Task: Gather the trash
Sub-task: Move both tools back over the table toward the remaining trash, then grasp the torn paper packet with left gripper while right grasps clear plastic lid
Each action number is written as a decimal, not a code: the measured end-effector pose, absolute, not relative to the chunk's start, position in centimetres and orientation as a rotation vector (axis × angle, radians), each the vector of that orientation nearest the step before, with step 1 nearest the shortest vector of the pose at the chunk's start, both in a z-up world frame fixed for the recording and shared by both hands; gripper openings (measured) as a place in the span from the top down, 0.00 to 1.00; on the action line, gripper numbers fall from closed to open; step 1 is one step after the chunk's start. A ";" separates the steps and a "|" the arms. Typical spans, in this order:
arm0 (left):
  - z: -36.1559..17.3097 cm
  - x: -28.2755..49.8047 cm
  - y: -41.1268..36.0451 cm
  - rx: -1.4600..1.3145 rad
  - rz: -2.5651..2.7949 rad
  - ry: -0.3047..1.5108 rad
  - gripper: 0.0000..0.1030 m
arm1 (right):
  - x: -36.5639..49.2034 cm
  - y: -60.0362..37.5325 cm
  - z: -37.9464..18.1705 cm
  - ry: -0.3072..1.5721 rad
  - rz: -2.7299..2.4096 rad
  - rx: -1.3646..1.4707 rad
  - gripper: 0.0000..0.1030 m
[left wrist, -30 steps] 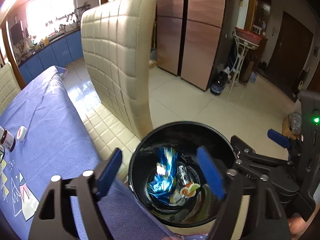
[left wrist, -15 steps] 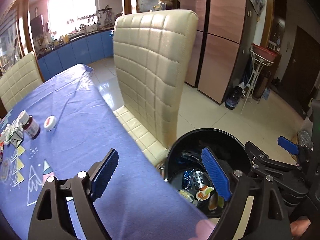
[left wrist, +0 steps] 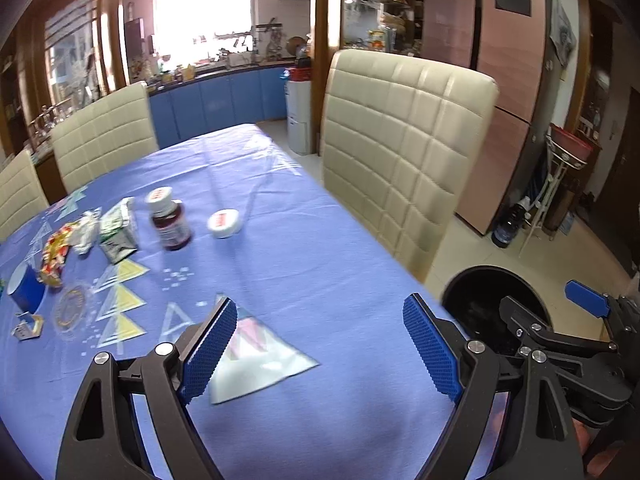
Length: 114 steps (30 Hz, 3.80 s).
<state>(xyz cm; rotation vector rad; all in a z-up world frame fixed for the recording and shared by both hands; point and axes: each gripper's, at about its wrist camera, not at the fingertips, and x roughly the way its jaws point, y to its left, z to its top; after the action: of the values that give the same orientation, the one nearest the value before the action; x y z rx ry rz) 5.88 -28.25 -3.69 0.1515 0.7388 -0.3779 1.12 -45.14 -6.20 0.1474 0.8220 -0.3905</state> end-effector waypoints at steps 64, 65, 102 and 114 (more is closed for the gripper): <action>-11.4 19.8 10.8 -0.036 0.095 0.944 0.19 | 19.9 -4.7 -9.9 0.911 0.132 -0.234 0.08; -11.4 19.8 10.7 -0.024 0.101 0.945 0.19 | 20.1 -4.5 -10.0 0.911 0.135 -0.234 0.08; -11.4 19.4 12.0 -0.002 0.079 0.947 0.23 | 20.1 -3.6 -11.6 0.972 0.281 -0.141 0.13; -10.4 18.1 11.4 0.017 0.085 0.908 0.23 | 18.3 -3.6 -11.1 0.942 0.231 -0.226 0.16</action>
<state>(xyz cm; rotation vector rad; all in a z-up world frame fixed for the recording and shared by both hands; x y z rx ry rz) 18.13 11.37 -10.40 0.0168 0.9076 0.0852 18.33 -3.63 -11.12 -0.2257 0.9419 0.2305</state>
